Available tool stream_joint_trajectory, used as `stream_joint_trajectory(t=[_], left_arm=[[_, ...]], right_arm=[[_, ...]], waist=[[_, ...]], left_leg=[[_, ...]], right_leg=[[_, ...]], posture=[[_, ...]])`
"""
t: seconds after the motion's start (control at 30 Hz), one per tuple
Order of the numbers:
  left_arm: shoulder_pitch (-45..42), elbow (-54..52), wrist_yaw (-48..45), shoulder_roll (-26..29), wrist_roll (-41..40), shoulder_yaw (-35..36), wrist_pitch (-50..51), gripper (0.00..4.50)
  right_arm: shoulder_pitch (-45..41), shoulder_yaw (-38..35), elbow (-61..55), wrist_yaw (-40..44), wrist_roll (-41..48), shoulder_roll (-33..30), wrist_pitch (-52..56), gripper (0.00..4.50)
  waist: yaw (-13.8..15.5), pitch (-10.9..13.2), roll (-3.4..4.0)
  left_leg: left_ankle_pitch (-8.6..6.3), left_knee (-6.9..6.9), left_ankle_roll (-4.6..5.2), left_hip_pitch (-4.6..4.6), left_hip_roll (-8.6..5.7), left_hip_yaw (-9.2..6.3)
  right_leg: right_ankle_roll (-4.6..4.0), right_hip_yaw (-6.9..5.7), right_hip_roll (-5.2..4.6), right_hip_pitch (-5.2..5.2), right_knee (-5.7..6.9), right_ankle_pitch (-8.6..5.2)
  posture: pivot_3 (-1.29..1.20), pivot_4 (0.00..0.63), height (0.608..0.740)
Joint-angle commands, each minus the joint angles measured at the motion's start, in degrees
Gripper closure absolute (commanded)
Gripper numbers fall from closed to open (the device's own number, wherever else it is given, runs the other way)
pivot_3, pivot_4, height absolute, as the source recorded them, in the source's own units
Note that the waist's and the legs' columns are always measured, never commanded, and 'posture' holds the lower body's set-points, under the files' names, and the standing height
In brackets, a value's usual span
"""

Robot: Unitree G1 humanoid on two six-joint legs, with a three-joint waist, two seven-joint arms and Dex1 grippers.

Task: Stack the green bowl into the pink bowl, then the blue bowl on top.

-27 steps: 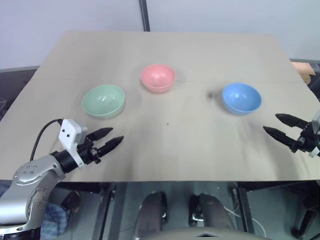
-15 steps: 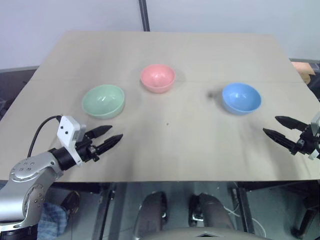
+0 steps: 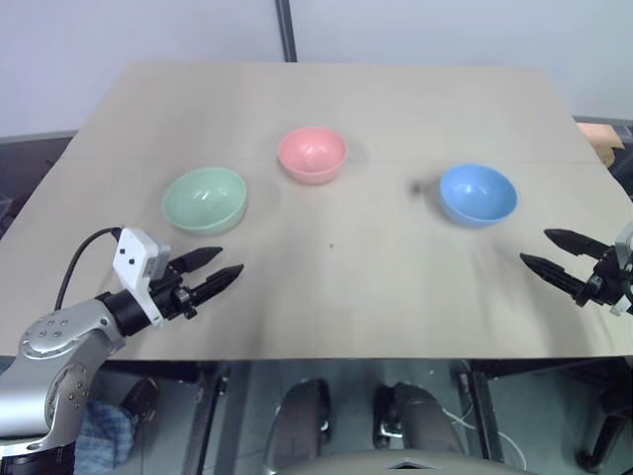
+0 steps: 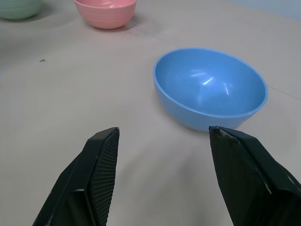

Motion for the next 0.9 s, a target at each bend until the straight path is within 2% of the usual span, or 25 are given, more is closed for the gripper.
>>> stream_joint_trajectory(t=[0.03,0.4,0.5,0.57,0.7,0.9], left_arm=[[-0.7,-0.5,-0.2,0.0,-0.1,1.0,-1.7,1.68],[-4.1,1.2,0.6,-1.2,1.7,0.2,-5.6,1.68],[-6.8,1.9,1.4,-1.6,1.7,0.0,-5.9,1.68],[-10.2,4.2,2.3,-0.7,4.9,-2.3,-7.1,1.68],[-24.8,17.5,-0.1,0.8,16.6,-14.3,-14.2,1.68],[-45.9,37.9,-2.5,-4.1,25.8,-24.9,-24.4,1.68]], right_arm=[[-0.9,-1.7,-1.7,0.5,1.7,-0.1,-1.4,1.17],[-2.2,-3.1,-6.3,0.2,7.7,2.6,-2.4,1.17],[-2.8,-2.9,-6.8,-0.5,8.6,2.4,-1.7,1.17],[-3.1,-2.8,-6.8,-1.0,9.0,2.4,-1.3,1.17],[-3.6,-1.6,-6.9,-0.7,9.5,2.5,-1.2,1.17],[-3.5,-1.3,-6.9,0.1,9.6,2.2,-1.4,1.17]], waist=[[0.0,0.0,0.0],[0.0,0.0,-0.01],[0.1,0.0,-0.01],[0.1,0.0,-0.01],[0.7,0.0,-0.02],[1.3,0.0,-0.08]], left_leg=[[0.0,0.0,0.0,0.0,0.0,0.0],[0.0,0.0,0.0,0.0,0.0,0.0],[0.0,0.0,0.0,0.0,0.0,0.0],[0.0,0.0,0.0,0.0,0.0,0.0],[0.02,0.03,0.01,0.0,-0.06,-0.02],[0.01,0.09,0.02,-0.04,-0.06,0.03]], right_leg=[[0.0,0.0,0.0,0.0,0.0,0.0],[0.01,0.0,0.0,0.0,0.0,0.0],[0.01,0.0,0.0,0.0,0.0,0.0],[0.01,0.0,0.0,0.01,0.0,0.01],[0.01,-0.08,0.07,0.03,0.03,0.01],[0.04,-0.02,0.09,0.05,0.02,0.03]], posture=[[0.0,0.15,0.74],[0.0,0.15,0.74],[0.0,0.15,0.74],[0.0,0.15,0.74],[0.0,0.15,0.74],[0.0,0.15,0.74]])
